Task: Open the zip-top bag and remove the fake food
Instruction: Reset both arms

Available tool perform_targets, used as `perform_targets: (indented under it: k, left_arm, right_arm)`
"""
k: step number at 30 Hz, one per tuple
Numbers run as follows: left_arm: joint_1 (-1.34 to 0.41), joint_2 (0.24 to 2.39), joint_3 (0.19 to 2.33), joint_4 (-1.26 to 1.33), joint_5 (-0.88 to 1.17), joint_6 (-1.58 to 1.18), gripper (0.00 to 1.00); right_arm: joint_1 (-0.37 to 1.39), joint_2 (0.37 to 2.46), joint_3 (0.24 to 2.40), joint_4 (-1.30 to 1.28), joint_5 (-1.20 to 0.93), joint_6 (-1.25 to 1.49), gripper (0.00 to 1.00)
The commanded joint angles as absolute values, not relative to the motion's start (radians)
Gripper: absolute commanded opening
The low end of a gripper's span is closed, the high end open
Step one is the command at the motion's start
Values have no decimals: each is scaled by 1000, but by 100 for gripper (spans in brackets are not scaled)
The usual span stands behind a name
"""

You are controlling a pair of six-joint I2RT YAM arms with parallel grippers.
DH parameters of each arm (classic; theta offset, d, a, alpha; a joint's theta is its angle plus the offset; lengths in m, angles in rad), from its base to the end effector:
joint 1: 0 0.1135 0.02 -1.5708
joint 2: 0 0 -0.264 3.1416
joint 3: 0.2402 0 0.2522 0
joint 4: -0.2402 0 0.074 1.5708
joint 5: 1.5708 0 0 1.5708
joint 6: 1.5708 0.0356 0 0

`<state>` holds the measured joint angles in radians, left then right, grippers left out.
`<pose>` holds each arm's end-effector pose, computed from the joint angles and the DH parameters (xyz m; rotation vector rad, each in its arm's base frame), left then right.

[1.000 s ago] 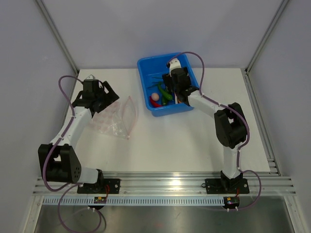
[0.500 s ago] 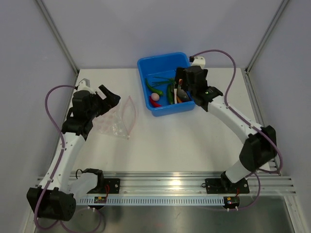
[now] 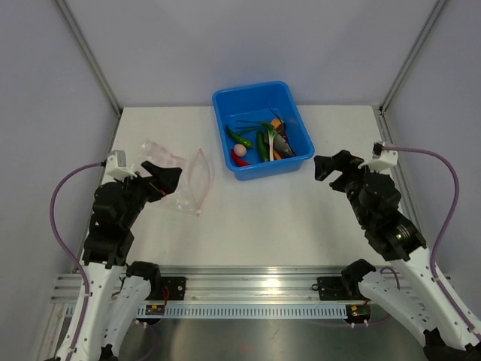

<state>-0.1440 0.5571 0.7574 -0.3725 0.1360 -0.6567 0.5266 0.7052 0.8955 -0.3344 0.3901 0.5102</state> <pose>0.1296 -0.0237 0.3419 -0.3549 1.7588 -0.6996 0.1399 0.0657 0.3745 0.2765 1.7010 0.4369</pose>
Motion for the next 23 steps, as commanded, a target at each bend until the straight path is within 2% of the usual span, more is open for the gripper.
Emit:
perform_targets:
  k: [1,7,12,23]
  left_arm:
    - [-149,460,687,-390,175,-612,99]
    - [-149,298,534,-400,127,-584,99]
    - [-149,190,381,-311,103,-583,99]
    - [-149,221,376,-322,113,-583,99]
  right_arm:
    - [531,591,791,-399,383,535,99]
    - [532,384,655,-452,410,535,100]
    - [531,281,551,-385,317,581,99]
    - [532,342,474,-341,288,617,100]
